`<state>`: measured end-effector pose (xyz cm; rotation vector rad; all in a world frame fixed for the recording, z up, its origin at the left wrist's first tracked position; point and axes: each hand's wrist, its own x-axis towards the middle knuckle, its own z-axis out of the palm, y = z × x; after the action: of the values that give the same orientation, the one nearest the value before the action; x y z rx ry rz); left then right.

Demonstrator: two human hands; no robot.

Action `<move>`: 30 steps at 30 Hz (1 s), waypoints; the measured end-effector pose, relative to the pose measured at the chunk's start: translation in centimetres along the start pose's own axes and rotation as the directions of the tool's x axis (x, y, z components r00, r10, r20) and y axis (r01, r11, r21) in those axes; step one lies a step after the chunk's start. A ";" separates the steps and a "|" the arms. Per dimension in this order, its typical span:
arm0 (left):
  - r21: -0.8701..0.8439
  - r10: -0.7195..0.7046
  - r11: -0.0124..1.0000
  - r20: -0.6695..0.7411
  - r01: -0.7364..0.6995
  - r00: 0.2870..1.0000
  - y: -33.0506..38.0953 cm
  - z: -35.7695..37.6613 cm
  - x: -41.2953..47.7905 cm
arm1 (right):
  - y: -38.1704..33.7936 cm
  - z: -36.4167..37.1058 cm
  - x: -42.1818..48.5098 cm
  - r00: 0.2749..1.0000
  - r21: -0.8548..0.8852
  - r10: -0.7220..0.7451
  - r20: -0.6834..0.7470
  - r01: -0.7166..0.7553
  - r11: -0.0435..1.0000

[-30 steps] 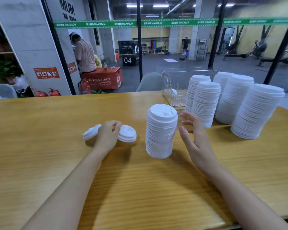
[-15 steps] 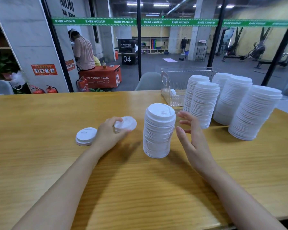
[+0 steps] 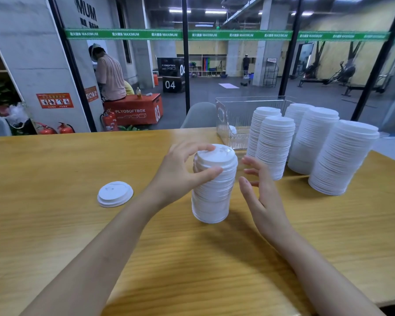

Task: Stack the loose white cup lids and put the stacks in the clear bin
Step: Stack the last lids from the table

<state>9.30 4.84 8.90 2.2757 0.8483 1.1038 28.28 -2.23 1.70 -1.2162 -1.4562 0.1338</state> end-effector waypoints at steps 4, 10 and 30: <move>0.016 0.030 0.999 -0.020 -0.030 0.999 0.0 0.2 0.0 | -0.1 0.1 0.0 1.000 0.012 0.000 0.004 0.000 1.000; 0.016 0.014 1.000 -0.050 -0.013 0.999 -0.1 0.4 -0.4 | -0.1 0.0 0.0 1.000 0.021 0.005 0.006 -0.005 1.000; 0.485 -0.561 0.617 -0.282 0.620 0.779 -13.6 -7.4 -7.4 | 0.2 0.4 -0.2 0.999 0.015 0.001 0.041 -0.001 1.000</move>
<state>-4.74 10.18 0.52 2.0547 2.0197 0.7059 28.05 -2.08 1.37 -1.2085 -1.4875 0.1703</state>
